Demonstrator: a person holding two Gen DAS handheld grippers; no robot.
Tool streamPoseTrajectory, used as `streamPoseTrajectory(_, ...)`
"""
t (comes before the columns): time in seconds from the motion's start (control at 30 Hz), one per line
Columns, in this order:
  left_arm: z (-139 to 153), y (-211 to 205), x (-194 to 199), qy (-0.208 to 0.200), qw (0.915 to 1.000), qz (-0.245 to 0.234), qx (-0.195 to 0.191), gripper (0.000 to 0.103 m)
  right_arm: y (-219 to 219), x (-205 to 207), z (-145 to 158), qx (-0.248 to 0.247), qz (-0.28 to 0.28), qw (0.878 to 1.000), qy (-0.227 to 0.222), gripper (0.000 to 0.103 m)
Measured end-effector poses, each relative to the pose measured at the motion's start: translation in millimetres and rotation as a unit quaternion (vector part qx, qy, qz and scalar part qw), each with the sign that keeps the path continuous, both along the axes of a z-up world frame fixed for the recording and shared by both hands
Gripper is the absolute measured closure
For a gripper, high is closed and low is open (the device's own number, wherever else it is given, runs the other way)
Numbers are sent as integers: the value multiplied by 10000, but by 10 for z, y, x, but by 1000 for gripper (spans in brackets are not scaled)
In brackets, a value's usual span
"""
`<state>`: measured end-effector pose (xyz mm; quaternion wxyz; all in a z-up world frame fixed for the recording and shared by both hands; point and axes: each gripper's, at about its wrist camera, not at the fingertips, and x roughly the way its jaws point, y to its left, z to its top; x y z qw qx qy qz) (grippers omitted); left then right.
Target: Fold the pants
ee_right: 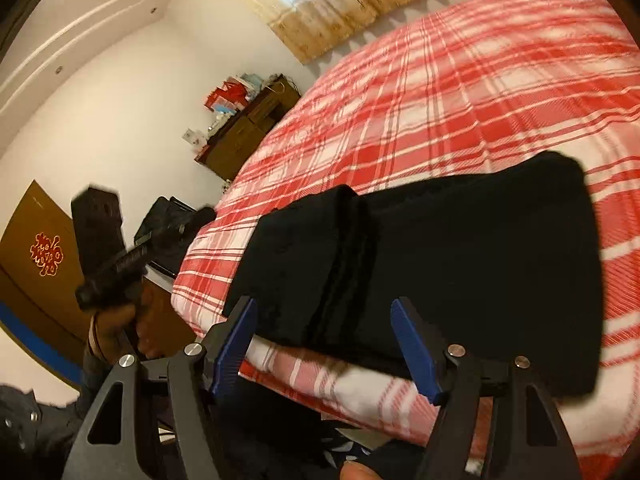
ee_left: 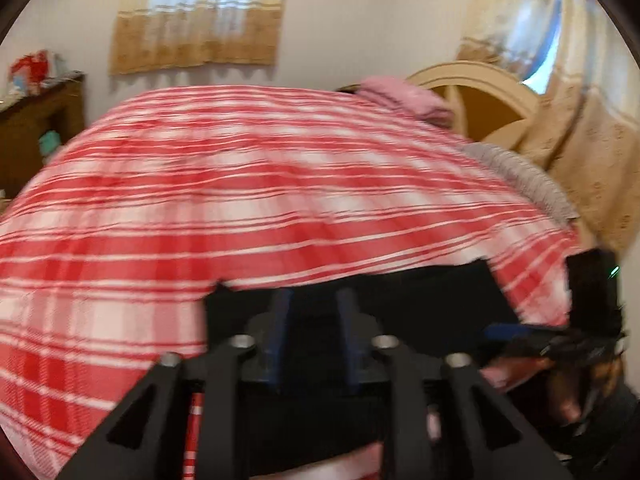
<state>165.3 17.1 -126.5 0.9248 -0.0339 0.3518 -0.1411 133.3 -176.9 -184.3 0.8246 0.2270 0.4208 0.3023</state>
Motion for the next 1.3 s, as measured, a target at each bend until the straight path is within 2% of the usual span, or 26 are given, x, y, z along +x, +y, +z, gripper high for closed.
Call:
streamPoseTrajectory(0.03,-43,57,-10,-42,9998,145,91,43,45,58,-38,41,-2,9999,97,32)
streamPoseTrajectory(0.07,-105,123,-28,-92,9994,272,175,40,87,110,-70,67,-16,9998,171,32)
streamPoseTrajectory(0.13,-201,184,-25,-28,9993,326,185,39,149,180,-122,-36,-90,9997,245,32)
streamPoseTrajectory(0.27,-441,282,46,270,9988,388,-87,39,303,292,-195,-122,-56,9992,379,32)
streamPoseTrajectory(0.4,-562,317,65,398,9979,430,-280,39,393,342,-222,-205,-78,9989,414,33)
streamPoseTrajectory(0.43,-578,312,73,435,9978,420,-280,39,413,341,-220,-216,-51,9989,401,36)
streamPoseTrajectory(0.5,-593,331,67,438,9976,449,-290,39,481,339,-209,-339,29,9987,379,60)
streamPoseTrajectory(0.53,-606,341,70,452,9974,463,-324,39,509,334,-198,-412,60,9986,337,67)
streamPoseTrajectory(0.57,-611,343,72,478,9971,470,-354,39,527,341,-176,-461,77,9985,287,81)
streamPoseTrajectory(0.6,-622,359,76,491,9970,471,-381,39,529,319,-129,-452,97,9987,199,86)
streamPoseTrajectory(0.83,-566,332,39,411,9972,438,-455,39,409,98,439,-455,270,9972,-523,88)
streamPoseTrajectory(1.0,-539,256,43,407,9974,345,-484,39,140,76,677,-586,159,9958,-689,88)
streamPoseTrajectory(1.3,-552,65,87,454,9982,169,-350,39,-510,52,506,-759,-425,9954,-398,88)
